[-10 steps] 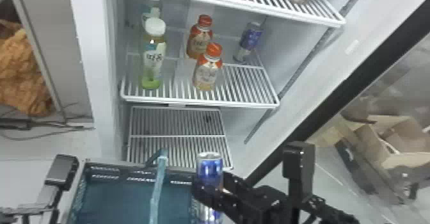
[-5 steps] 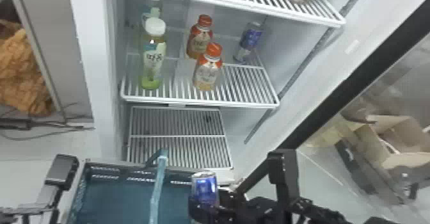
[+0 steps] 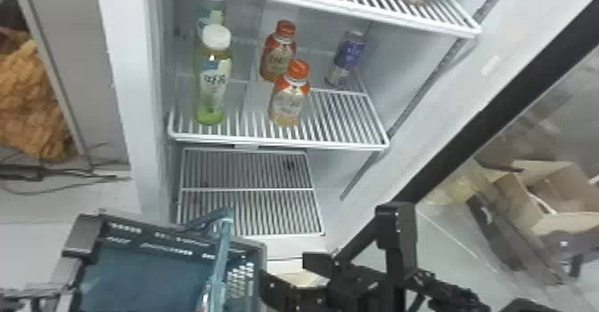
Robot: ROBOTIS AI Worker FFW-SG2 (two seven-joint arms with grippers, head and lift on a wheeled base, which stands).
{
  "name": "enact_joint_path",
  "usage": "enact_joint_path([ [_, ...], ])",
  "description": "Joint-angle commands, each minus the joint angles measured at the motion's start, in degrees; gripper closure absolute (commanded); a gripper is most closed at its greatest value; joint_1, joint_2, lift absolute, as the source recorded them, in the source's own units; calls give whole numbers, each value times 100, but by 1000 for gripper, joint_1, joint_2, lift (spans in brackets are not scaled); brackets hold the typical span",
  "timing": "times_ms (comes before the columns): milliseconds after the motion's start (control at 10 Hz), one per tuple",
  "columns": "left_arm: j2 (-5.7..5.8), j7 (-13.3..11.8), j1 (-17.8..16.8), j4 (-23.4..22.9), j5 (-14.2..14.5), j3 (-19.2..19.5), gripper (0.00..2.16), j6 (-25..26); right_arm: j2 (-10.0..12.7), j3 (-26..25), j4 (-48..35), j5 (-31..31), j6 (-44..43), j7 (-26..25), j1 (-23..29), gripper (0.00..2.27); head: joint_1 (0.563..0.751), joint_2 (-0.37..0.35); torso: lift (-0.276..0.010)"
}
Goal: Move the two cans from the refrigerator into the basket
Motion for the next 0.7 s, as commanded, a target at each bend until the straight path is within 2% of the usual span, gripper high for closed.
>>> enact_joint_path([
  [0, -2, 2, 0, 0, 10, 0, 1210, 74, 11, -12, -5, 109, -389, 15, 14, 256, 695, -350, -266],
  [300, -2, 2, 14, 0, 10, 11, 1210, 74, 82, -194, -159, 554, -1176, 6, 127, 251, 695, -350, -266],
  [600, -11, 2, 14, 0, 10, 11, 1210, 74, 134, -229, 80, 772, -2751, -196, 169, 249, 695, -350, -266],
])
